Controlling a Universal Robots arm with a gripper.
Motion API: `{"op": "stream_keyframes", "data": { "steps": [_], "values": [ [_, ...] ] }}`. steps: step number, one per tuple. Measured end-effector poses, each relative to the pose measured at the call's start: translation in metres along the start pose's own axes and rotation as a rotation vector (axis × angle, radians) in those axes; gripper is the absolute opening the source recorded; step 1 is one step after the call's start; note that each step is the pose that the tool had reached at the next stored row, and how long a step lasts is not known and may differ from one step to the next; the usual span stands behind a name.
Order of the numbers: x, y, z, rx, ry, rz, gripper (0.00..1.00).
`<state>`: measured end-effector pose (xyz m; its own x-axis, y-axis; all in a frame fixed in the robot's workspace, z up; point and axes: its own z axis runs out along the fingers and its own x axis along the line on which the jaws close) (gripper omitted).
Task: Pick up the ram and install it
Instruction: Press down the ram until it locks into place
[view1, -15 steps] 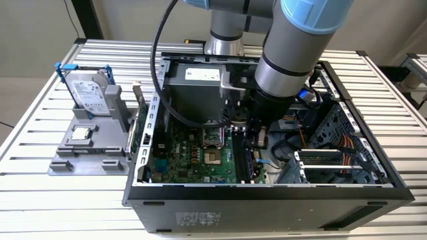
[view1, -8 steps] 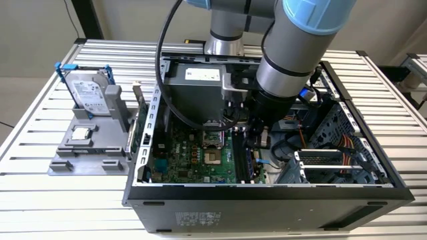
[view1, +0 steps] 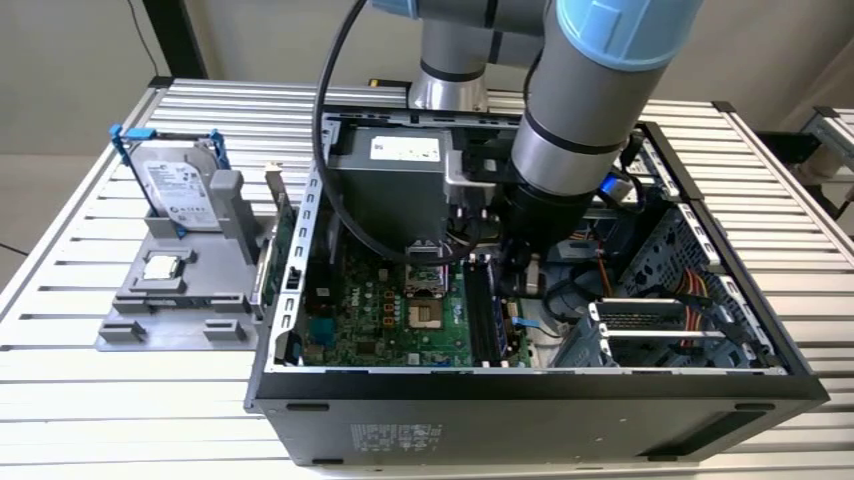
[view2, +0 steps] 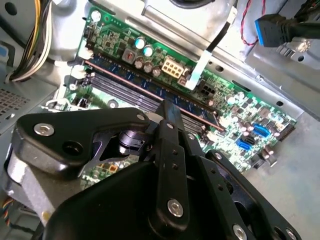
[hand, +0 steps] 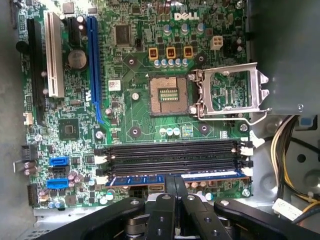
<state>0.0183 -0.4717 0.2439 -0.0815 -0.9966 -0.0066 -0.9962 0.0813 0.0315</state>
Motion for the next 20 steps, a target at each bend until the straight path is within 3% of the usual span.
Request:
{"op": "stream_keyframes", "data": {
  "steps": [8, 20],
  "values": [
    [-0.0001, -0.0023, 0.0021, 0.0005, -0.0002, 0.002, 0.0],
    [0.0001, -0.0028, 0.0202, 0.0004, 0.0009, 0.012, 0.0]
  ]
}}
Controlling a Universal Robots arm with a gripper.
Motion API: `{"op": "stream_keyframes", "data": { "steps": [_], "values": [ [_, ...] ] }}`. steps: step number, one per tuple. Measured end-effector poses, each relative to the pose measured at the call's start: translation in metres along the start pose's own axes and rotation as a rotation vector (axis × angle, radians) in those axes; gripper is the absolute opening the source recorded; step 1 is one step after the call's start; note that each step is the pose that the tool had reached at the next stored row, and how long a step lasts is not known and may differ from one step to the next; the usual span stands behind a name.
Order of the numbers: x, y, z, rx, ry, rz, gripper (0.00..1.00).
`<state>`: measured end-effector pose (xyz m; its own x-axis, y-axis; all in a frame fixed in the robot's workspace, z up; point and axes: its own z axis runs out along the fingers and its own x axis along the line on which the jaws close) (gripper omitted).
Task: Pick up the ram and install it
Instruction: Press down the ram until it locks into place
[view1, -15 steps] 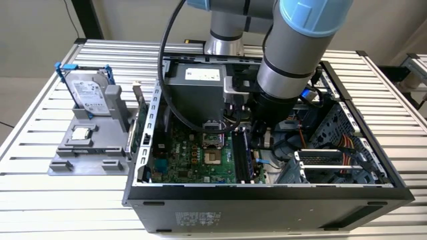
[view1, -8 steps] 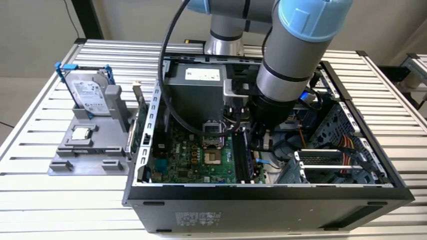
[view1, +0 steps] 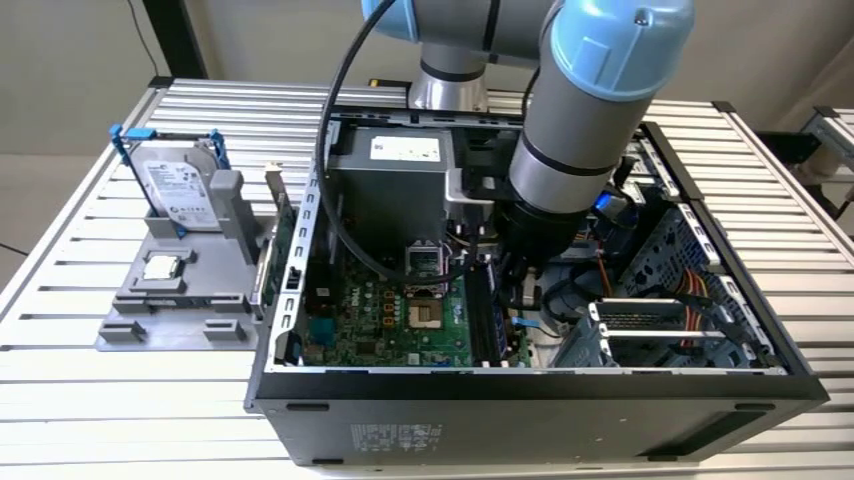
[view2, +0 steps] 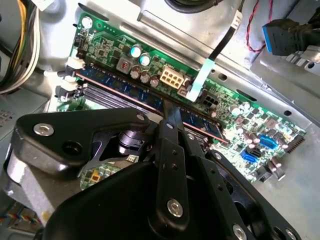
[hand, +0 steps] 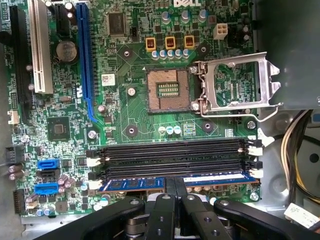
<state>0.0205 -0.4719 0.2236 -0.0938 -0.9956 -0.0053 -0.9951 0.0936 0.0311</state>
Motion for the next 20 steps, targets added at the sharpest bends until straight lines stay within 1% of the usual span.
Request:
{"op": "stream_keyframes", "data": {
  "steps": [5, 9, 12, 13, 14, 16, 20],
  "values": [
    [-0.0001, -0.0001, 0.0012, 0.0002, -0.001, 0.0, 0.0],
    [0.0001, -0.0002, 0.0068, -0.0001, 0.0005, 0.0, 0.0],
    [-0.0002, -0.0002, 0.0055, -0.0002, 0.0016, 0.001, 0.0],
    [-0.0003, -0.0001, 0.0034, 0.0, -0.0005, 0.001, 0.0],
    [-0.0008, -0.0001, 0.0005, 0.0003, -0.0047, 0.001, 0.0],
    [-0.0002, 0.0003, -0.0098, -0.0003, -0.0013, 0.0, 0.0],
    [-0.0003, 0.0009, -0.0278, -0.0006, -0.001, 0.0, 0.0]
  ]
}}
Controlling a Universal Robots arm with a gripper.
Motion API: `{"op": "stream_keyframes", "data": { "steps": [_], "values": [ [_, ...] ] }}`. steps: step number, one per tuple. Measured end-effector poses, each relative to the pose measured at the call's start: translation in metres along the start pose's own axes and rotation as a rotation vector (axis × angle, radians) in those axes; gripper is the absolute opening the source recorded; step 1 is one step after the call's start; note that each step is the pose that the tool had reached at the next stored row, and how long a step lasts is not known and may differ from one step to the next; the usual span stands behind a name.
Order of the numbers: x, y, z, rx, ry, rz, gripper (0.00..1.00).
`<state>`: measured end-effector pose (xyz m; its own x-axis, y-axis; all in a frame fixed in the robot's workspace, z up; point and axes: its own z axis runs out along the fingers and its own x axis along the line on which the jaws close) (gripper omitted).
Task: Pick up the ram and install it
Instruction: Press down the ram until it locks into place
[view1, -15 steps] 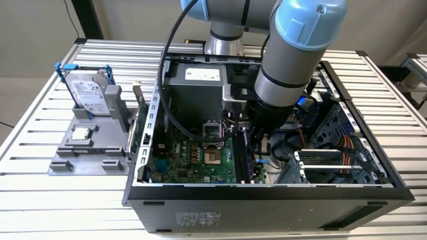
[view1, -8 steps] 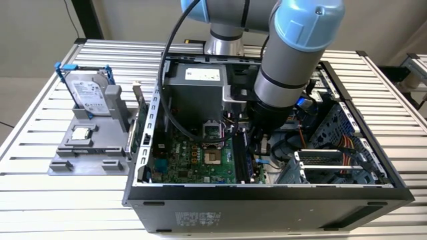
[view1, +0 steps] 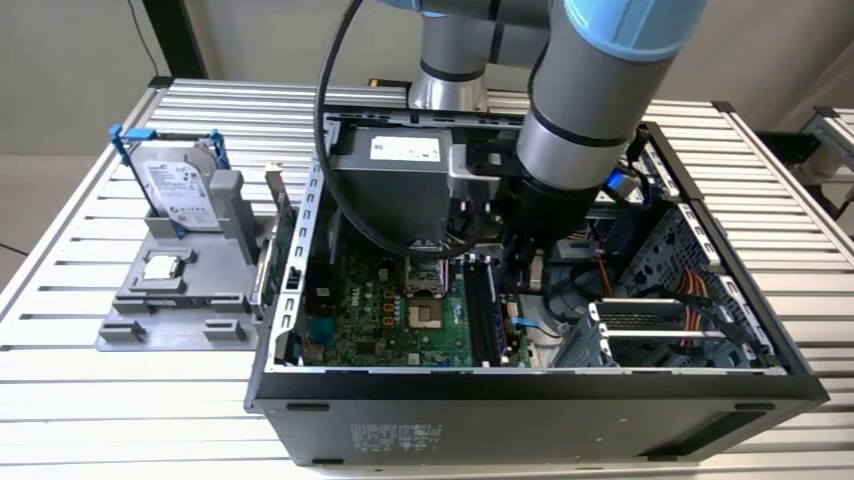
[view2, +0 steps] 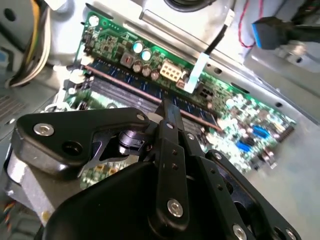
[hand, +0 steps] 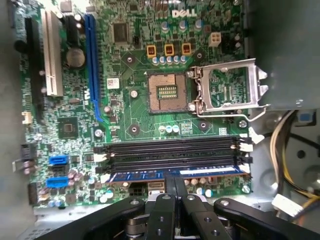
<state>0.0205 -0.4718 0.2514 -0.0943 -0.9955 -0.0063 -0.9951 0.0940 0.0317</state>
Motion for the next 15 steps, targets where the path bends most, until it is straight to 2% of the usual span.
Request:
{"op": "stream_keyframes", "data": {
  "steps": [10, 12, 15],
  "values": [
    [-0.0003, 0.0012, -0.0383, -0.0036, 0.0005, 0.0, 0.0],
    [-0.0003, 0.0014, -0.0436, -0.0055, 0.0007, 0.0, 0.0],
    [-0.0003, 0.0015, -0.048, -0.0065, 0.0009, 0.0, 0.0]
  ]
}}
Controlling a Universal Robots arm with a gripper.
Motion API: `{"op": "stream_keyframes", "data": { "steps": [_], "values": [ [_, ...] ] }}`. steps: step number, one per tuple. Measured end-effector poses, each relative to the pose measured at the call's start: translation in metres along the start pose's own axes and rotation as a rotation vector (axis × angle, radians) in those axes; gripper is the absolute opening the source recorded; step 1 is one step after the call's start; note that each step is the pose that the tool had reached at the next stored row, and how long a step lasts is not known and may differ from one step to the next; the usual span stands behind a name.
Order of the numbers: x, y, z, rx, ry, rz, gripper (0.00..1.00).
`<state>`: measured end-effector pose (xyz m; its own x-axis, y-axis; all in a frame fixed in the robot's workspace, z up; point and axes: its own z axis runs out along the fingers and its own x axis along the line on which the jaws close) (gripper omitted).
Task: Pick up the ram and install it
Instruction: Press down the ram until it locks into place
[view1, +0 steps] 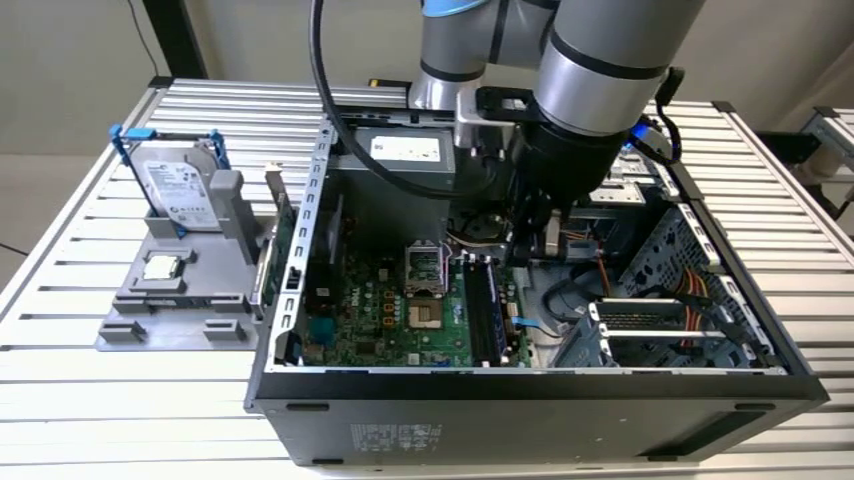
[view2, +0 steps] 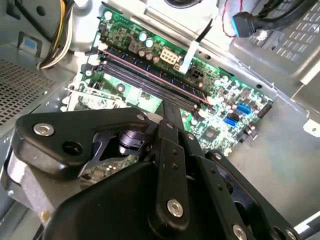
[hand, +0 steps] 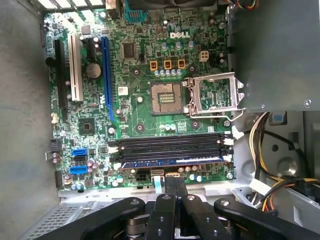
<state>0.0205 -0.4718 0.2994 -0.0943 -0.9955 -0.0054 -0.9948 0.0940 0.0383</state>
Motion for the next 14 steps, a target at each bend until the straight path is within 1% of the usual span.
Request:
{"op": "stream_keyframes", "data": {
  "steps": [2, 14],
  "values": [
    [0.0, 0.0, -0.0013, -0.0004, -0.0002, 0.0, 0.0],
    [0.0, 0.0001, -0.0015, -0.0005, 0.0001, 0.0, 0.0]
  ]
}}
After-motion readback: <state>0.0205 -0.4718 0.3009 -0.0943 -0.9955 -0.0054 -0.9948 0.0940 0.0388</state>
